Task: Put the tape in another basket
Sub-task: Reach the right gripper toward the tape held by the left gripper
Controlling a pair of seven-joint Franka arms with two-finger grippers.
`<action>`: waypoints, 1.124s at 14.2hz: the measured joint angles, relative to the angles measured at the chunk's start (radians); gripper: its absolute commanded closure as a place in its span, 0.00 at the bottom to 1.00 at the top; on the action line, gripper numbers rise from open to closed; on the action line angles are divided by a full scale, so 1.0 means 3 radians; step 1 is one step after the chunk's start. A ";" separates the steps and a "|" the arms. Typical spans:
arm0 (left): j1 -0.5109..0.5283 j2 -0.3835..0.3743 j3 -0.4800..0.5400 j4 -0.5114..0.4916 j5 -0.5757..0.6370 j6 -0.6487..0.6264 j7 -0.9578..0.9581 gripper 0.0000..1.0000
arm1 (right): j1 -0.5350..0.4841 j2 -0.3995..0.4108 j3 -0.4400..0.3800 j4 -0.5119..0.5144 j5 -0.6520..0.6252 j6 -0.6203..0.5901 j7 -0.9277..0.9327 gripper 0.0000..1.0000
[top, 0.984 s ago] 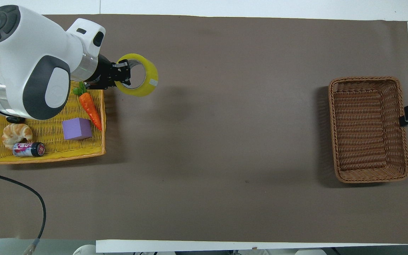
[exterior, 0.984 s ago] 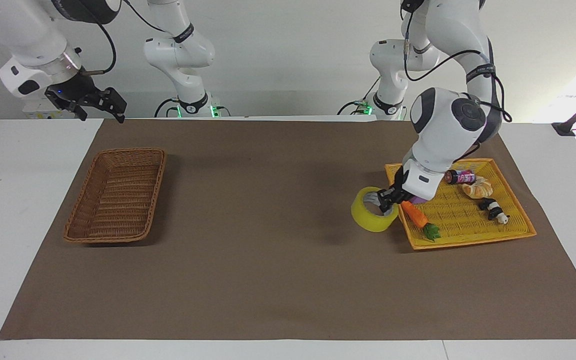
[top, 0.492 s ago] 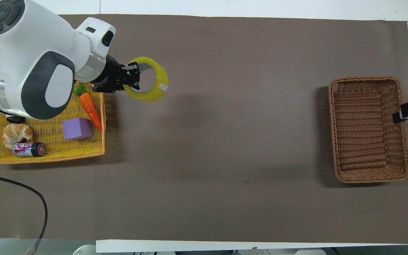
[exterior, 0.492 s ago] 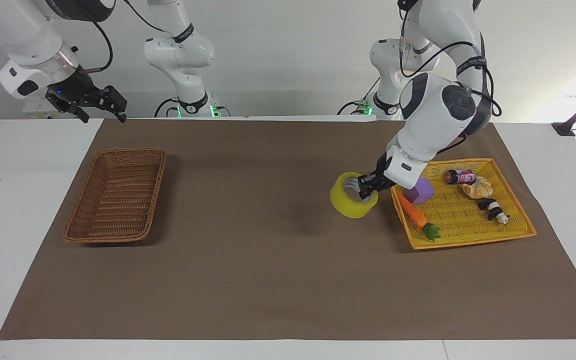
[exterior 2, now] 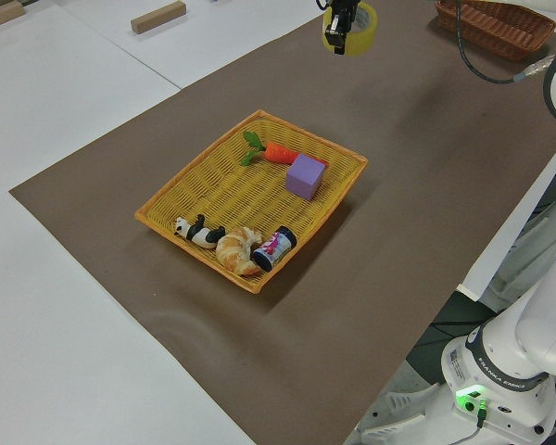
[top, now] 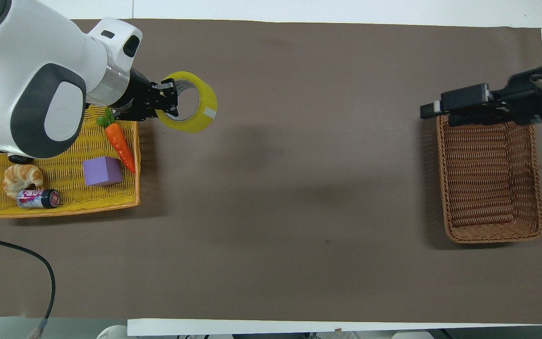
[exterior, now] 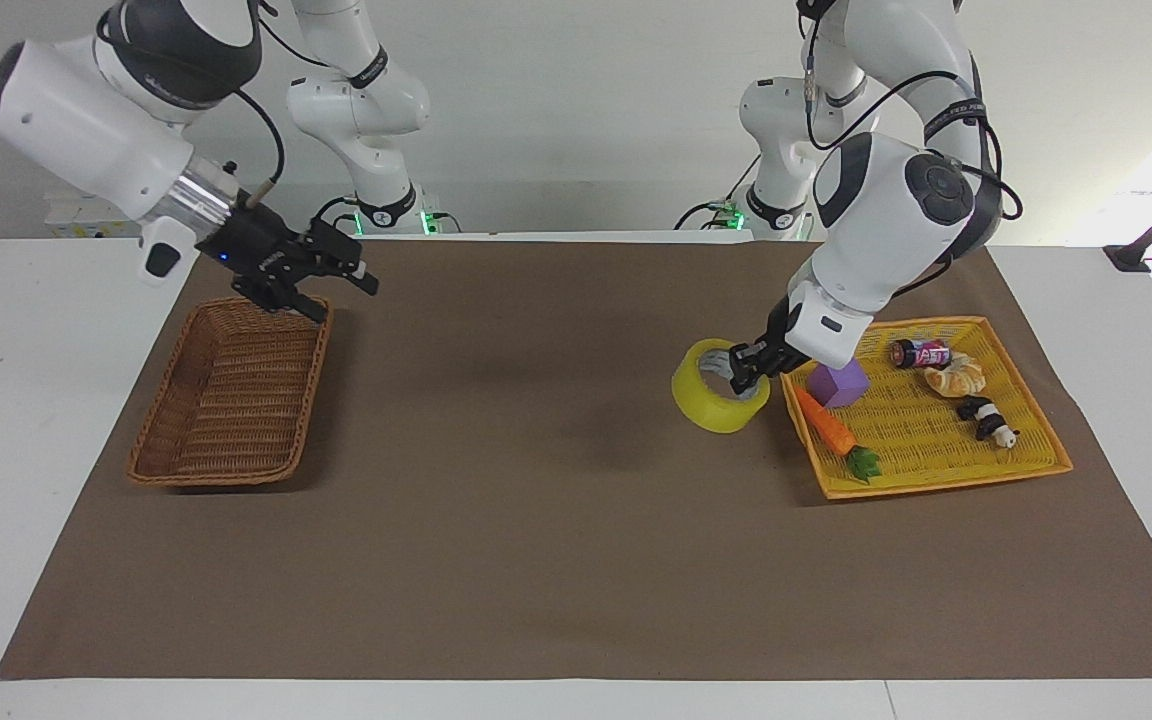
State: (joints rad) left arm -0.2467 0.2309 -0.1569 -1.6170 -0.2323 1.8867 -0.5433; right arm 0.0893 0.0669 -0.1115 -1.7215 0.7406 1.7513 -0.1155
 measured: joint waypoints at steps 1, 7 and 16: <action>-0.0001 0.0000 0.0000 0.0000 0.0000 0.0000 0.0000 1.00 | 0.0080 0.0114 0.0001 -0.0008 0.0315 0.0141 -0.0007 0.01; -0.0021 -0.0008 -0.0002 -0.0002 0.0000 -0.0013 0.0000 1.00 | 0.0754 0.0611 0.0009 -0.0043 0.1775 0.1077 -0.0235 0.01; -0.0033 -0.0016 -0.0001 -0.0003 0.0000 -0.0022 0.0000 1.00 | 0.1526 0.0853 0.0008 -0.0070 0.2567 0.1842 -0.0379 0.01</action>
State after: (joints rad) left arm -0.2566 0.2262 -0.1572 -1.6178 -0.2323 1.8802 -0.5434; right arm 0.5471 0.3226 -0.1092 -1.7427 1.5108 2.3038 -0.2292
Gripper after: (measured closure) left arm 0.784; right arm 0.004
